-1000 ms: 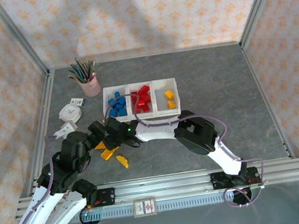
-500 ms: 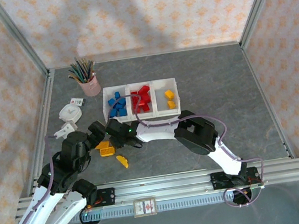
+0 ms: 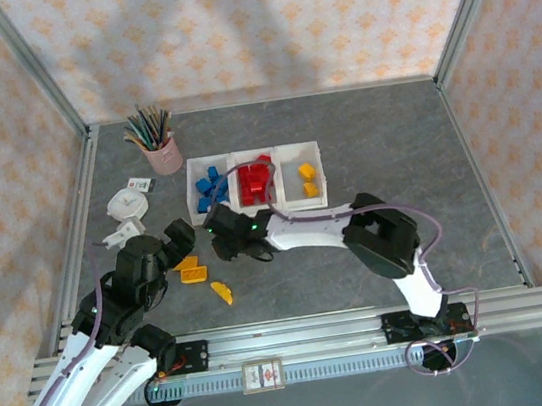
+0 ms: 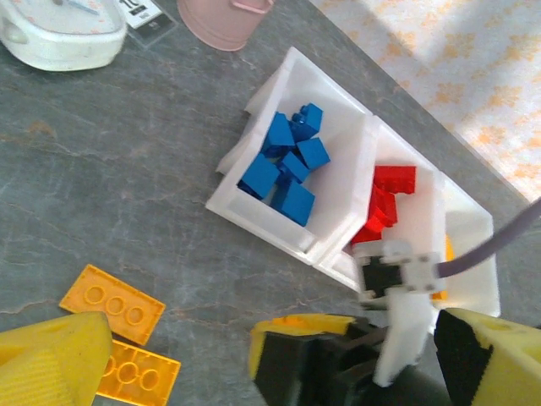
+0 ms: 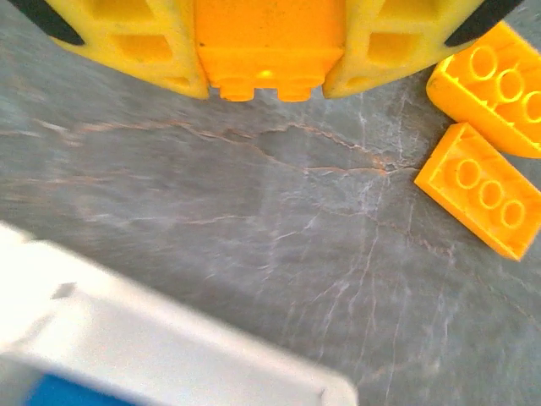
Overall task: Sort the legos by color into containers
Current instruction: Pick up the lego from the middle-left of the table, then place the lego in the container.
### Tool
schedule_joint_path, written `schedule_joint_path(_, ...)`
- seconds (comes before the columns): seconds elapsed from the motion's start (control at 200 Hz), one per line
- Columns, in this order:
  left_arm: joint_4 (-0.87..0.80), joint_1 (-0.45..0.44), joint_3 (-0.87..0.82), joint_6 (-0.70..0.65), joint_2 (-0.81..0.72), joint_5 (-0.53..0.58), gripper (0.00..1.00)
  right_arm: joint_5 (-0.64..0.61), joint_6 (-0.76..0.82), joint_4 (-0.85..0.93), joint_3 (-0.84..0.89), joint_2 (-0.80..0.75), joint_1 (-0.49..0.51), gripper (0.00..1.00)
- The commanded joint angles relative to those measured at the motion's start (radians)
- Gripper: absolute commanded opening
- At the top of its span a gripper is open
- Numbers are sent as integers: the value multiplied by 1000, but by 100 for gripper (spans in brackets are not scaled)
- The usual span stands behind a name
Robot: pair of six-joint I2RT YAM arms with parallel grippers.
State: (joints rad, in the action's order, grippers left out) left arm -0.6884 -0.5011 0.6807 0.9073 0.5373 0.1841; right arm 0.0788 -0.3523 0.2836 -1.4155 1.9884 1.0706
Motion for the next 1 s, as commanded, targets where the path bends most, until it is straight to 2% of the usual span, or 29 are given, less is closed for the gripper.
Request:
schedule_joint_path(0.0, 76, 8, 10, -48, 16, -59, 99, -8, -39, -29, 64, -144, -44, 21)
schedule_joint_path(0.24, 209, 6, 31, -117, 139, -174, 99, -52, -54, 4, 186, -327, -192, 21)
schedule_joint_path(0.45, 361, 7, 27, -142, 254, -229, 99, -66, -31, 28, 212, -367, -375, 22)
schedule_joint_path(0.631, 447, 7, 35, -151, 332, -252, 99, -85, -2, 15, 187, -305, -487, 22)
schedule_joint_path(0.796, 486, 8, 41, -156, 369, -242, 99, -104, 24, -3, 131, -230, -530, 23)
schedule_joint_path(0.921, 492, 9, 45, -163, 386, -226, 99, -109, 63, 0, 50, -149, -535, 27)
schedule_joint_path(0.996, 502, 10, 42, -163, 391, -223, 99, -91, 82, 0, 8, -110, -535, 38)
